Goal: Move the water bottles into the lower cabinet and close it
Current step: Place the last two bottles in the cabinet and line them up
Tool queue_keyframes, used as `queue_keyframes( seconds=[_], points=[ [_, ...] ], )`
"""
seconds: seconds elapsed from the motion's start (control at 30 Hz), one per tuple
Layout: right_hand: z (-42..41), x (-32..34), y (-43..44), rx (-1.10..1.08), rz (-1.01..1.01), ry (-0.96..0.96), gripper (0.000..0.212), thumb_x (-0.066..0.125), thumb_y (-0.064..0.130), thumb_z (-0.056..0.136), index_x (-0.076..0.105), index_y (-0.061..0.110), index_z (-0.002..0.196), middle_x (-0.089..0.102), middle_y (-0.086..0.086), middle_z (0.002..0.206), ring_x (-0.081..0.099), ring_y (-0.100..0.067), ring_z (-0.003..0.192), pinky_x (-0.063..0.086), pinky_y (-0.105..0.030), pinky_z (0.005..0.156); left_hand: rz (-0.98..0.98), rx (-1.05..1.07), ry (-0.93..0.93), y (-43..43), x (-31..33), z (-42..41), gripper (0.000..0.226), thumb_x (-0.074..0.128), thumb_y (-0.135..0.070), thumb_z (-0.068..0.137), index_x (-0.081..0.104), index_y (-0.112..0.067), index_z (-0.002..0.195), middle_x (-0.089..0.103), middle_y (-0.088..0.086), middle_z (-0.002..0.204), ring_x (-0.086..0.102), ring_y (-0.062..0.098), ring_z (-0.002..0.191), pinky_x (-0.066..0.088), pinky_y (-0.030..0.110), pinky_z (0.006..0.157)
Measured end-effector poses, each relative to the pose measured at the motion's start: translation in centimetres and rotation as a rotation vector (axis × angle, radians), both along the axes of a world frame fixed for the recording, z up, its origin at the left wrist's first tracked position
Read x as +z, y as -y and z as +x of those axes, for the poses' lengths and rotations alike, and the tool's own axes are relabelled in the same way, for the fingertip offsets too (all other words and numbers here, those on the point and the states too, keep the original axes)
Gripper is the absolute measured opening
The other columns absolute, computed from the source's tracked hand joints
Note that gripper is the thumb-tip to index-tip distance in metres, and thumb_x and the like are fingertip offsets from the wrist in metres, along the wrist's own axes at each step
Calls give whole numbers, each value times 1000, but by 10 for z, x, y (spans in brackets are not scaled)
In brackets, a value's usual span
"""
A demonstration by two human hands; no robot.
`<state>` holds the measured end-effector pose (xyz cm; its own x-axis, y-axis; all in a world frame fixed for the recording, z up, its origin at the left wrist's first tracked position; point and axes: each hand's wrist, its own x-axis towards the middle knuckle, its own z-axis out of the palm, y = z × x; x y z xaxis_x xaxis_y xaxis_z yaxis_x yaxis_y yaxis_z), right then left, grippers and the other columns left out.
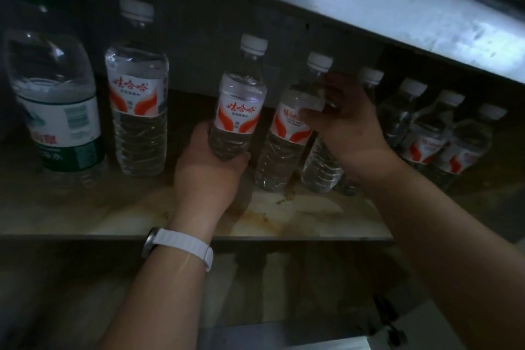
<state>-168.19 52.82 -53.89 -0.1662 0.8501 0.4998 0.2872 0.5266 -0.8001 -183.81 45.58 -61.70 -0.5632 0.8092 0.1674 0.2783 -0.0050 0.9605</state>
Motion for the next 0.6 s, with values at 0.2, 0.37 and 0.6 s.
queue_keyframes(
  seconds=[0.2, 0.37, 0.6],
  points=[
    [-2, -14, 6, -84, 26, 254, 83, 80, 26, 81, 30, 38, 146, 50, 10, 138, 59, -6, 112, 55, -26, 88, 15, -19, 4, -1, -1, -1, 45, 75, -28, 86, 46, -40, 118, 49, -19, 101, 46, 6, 99, 39, 32, 85],
    [-18, -33, 12, -188, 12, 153, 99, 86, 28, 73, 21, 39, 147, 49, 7, 139, 54, -11, 122, 52, -35, 95, 11, 1, 5, -2, -2, 2, 54, 76, -29, 85, 48, -35, 130, 48, -19, 104, 45, 6, 100, 39, 32, 85],
    [-19, -55, 11, -152, -139, -19, 67, 81, 24, 78, 40, 32, 130, 60, 17, 114, 59, 2, 103, 53, -31, 91, 25, 31, -2, -1, -5, 4, 60, 76, -31, 85, 46, -34, 137, 51, -18, 113, 48, 7, 105, 39, 32, 87]
  ],
)
